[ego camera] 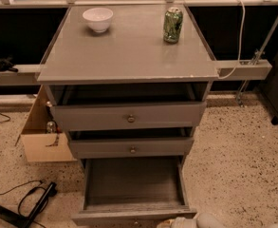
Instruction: Close bottom drawer
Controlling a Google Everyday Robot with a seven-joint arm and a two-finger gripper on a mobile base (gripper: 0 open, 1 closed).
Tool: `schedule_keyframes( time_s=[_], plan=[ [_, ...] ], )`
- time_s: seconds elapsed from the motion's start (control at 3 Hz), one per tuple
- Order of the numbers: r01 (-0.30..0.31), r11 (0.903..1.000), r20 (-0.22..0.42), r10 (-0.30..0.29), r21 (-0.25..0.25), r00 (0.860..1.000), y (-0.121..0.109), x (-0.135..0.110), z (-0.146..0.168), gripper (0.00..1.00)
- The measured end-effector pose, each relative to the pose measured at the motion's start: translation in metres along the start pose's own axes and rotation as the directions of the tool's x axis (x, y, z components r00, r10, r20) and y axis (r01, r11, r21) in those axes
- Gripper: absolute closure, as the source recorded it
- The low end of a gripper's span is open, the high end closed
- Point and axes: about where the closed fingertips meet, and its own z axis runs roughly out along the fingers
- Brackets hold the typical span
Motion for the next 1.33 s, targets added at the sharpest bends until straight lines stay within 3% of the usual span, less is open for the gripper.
schedule_keyframes(
  time_s=[1.0, 1.33],
  plan=[
    [0.087, 0.9927, 0.047, -0.091, 0.084, 0.995, -0.077, -0.066, -0.022, 1.0],
    [0.087, 0.9927, 0.047, -0.091, 0.084, 0.995, -0.077, -0.066, -0.022, 1.0]
  ],
)
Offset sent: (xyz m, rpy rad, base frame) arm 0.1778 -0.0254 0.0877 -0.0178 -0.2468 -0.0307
